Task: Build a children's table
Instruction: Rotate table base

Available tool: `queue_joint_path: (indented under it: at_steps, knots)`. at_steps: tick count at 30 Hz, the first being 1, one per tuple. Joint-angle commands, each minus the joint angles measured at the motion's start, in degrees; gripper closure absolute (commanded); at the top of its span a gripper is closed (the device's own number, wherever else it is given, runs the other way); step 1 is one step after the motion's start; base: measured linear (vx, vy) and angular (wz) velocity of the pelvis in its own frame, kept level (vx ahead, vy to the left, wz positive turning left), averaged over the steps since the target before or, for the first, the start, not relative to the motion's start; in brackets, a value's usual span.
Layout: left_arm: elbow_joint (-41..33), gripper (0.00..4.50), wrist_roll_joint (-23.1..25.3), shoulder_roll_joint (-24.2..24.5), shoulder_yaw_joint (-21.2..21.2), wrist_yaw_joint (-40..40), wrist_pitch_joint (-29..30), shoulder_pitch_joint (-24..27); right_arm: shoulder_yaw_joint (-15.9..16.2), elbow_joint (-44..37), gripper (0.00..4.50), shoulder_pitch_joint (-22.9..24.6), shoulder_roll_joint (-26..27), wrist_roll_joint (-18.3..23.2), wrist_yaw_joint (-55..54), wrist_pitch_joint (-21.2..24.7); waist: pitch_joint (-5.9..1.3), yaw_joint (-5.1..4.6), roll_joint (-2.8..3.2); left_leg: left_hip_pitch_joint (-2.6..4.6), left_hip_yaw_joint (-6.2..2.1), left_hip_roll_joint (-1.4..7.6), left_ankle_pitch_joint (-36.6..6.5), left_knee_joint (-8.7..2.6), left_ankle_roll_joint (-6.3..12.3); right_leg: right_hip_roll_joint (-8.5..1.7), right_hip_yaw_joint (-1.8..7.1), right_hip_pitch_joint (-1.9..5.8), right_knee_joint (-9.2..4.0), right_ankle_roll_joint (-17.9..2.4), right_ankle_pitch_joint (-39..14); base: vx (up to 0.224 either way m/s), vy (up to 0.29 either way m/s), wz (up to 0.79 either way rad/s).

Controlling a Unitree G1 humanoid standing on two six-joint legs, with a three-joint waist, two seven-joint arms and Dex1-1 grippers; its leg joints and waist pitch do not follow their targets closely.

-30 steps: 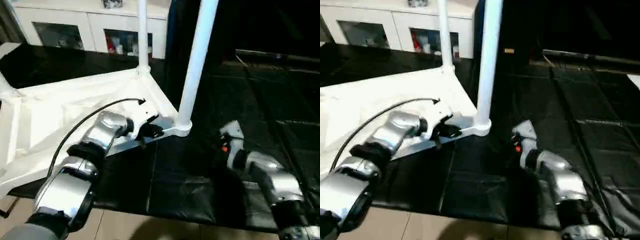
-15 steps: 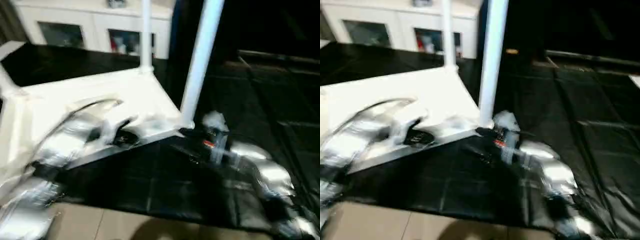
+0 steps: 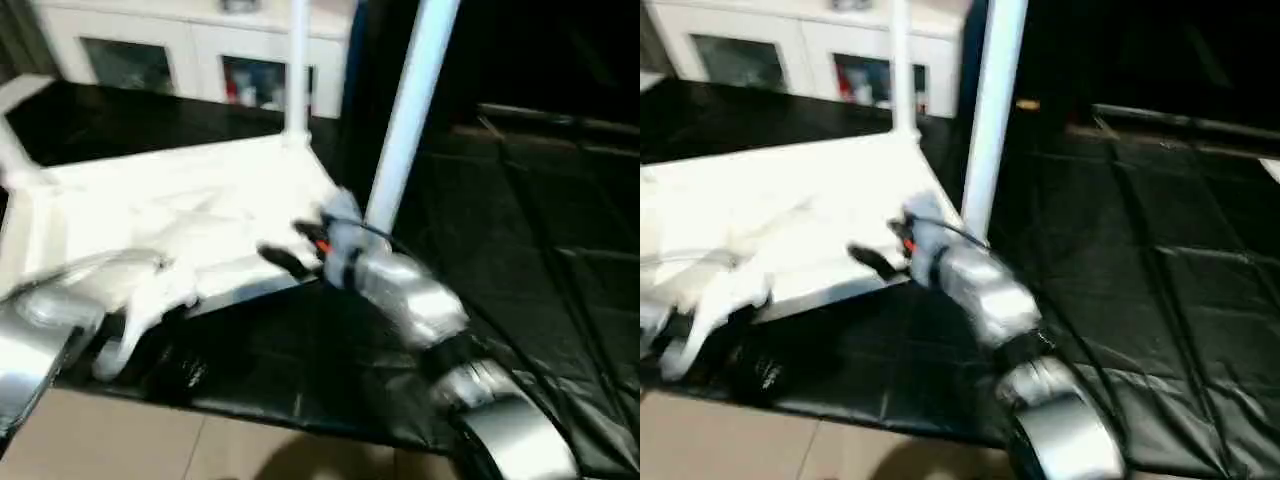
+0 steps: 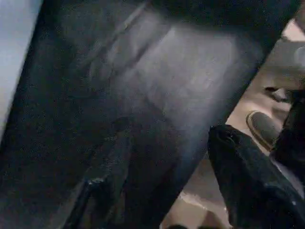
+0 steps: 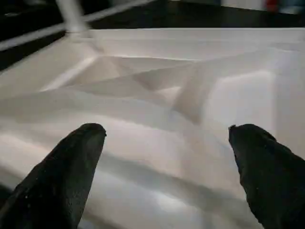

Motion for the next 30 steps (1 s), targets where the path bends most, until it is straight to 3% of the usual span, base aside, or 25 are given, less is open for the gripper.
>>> queue_joint_path:
  at_steps: [1, 4, 7, 8, 11, 14, 15, 18, 23, 27, 28, 29, 30]
  knots:
    - [0.2, 1.35, 1.8, -0.3, 0.4, 3.0, 0.2, -0.3, -2.4, 2.7, 0.00, -1.3, -0.1, 0.0, -3.8, -1.2, -3.32, -0.52, 2.04, 0.06, 1.06, -1.10, -13.3, -4.02, -2.43, -1.49, 2.69, 3.00, -2.93, -10.3, -12.0, 0.000, 0.000, 0.00]
    - [1.5, 1.17, 3.8, 0.4, -0.3, 8.1, 0.2, 0.0, -6.8, 11.1, 0.00, -4.7, -1.5, 0.2, -14.6, -6.4, -3.42, -0.41, 2.04, -0.12, 0.99, -1.30, -13.8, -3.89, -2.89, -1.57, 2.67, 3.23, -2.77, -9.7, -12.1, 0.000, 0.000, 0.00]
    - [2.2, 1.01, 4.3, 0.2, -0.2, 9.7, 0.0, -0.4, -8.0, 13.0, 0.00, -5.3, -2.6, 0.1, -17.6, -7.9, -3.43, -0.32, 1.77, -0.03, 1.14, -1.49, -14.6, -3.63, -2.60, -1.42, 2.68, 3.02, -2.85, -9.3, -13.1, 0.000, 0.000, 0.00]
    - [3.6, 0.81, 4.7, -0.5, 0.1, 10.8, -0.5, -1.3, -9.0, 14.3, 0.00, -5.6, -4.1, 0.0, -20.8, -9.2, -3.48, -0.18, 2.46, -0.01, 1.07, -1.53, -14.6, -3.57, -2.67, -1.43, 2.65, 2.99, -2.74, -9.2, -12.9, 0.000, 0.000, 0.00]
    - [4.6, 0.71, 4.9, -1.1, 0.1, 11.8, -1.1, -2.1, -9.9, 16.0, 0.00, -6.2, -5.5, -0.2, -22.9, -10.4, -3.64, -0.16, 1.99, 0.10, 1.21, -1.57, -14.6, -3.40, -2.58, -1.27, 2.66, 2.93, -2.58, -9.8, -11.2, 0.000, 0.000, 0.00]
    - [5.2, 0.36, 5.4, -1.5, -0.5, 12.6, -1.6, -3.0, -10.5, 17.5, 0.00, -6.7, -7.1, -0.9, -25.0, -11.6, -3.57, -0.12, 1.97, -0.13, 1.11, -1.69, -15.7, -3.30, -2.34, -1.18, 2.56, 2.98, -2.67, -9.5, -12.8, 0.000, 0.000, 0.00]
    - [6.5, 0.32, 5.6, -2.2, -1.1, 14.2, -2.7, -3.6, -11.3, 19.4, 0.00, -7.4, -8.5, -1.0, -26.3, -13.0, -3.56, -0.09, 2.29, -0.19, 1.05, -1.72, -16.0, -3.28, -2.32, -1.19, 2.55, 2.97, -2.68, -9.5, -13.3, 0.000, 0.000, 0.00]
    - [7.4, 0.12, 5.9, -2.8, -2.1, 15.6, -3.6, -4.2, -12.2, 21.2, 0.00, -8.0, -10.0, -0.9, -27.0, -14.1, -3.65, -0.02, 1.98, -0.22, 1.08, -1.74, -16.6, -3.15, -2.21, -1.19, 2.52, 2.99, -2.69, -9.5, -13.8, 0.000, 0.000, 0.00]
    - [11.2, 0.04, 7.0, -7.0, -2.1, 20.4, -7.7, -6.0, -13.7, 22.7, 0.00, -8.3, -13.4, -0.4, -27.1, -15.2, -3.96, 0.53, 2.10, -0.50, 1.13, -1.77, -14.1, -2.79, -1.72, -1.04, 2.46, 3.22, -2.23, -10.4, -9.6, 0.000, 0.000, 0.00]
    - [12.0, 0.04, 5.9, -10.5, 0.5, 24.1, -9.4, -5.6, -14.5, 23.2, 0.00, -7.9, -15.3, -0.1, -26.4, -15.8, -4.32, 0.66, 1.91, -1.22, 1.07, -1.78, -11.0, -2.41, -1.37, -1.15, 2.40, 3.62, -1.75, -10.7, -6.9, 0.000, 0.000, 0.00]
    - [11.7, 0.04, 4.9, -12.0, 2.2, 25.8, -9.7, -5.0, -14.5, 23.3, 0.00, -7.8, -15.7, -0.3, -25.7, -16.2, -4.28, 0.60, 2.09, -1.38, 1.07, -1.84, -10.4, -2.29, -1.21, -1.05, 2.42, 3.54, -1.51, -11.0, -5.5, 0.000, 0.000, 0.00]
    - [10.4, 0.04, 3.7, -15.6, 6.7, 30.9, -11.6, -3.4, -13.9, 22.7, 0.00, -7.1, -16.1, -0.6, -21.8, -16.8, -4.09, 0.40, 2.81, -1.42, 1.07, -1.83, -11.6, -2.24, -1.32, -1.03, 2.35, 3.46, -1.73, -11.2, -5.8, 0.000, 0.000, 0.00]
    - [9.4, 0.04, 2.9, -17.7, 9.1, 33.3, -12.3, -2.5, -13.5, 22.2, 0.00, -6.7, -16.2, -0.7, -19.2, -17.3, -4.12, 0.31, 2.48, -1.46, 1.14, -1.74, -12.4, -2.16, -1.10, -1.06, 2.33, 3.53, -1.88, -11.4, -5.9, 0.000, 0.000, 0.00]
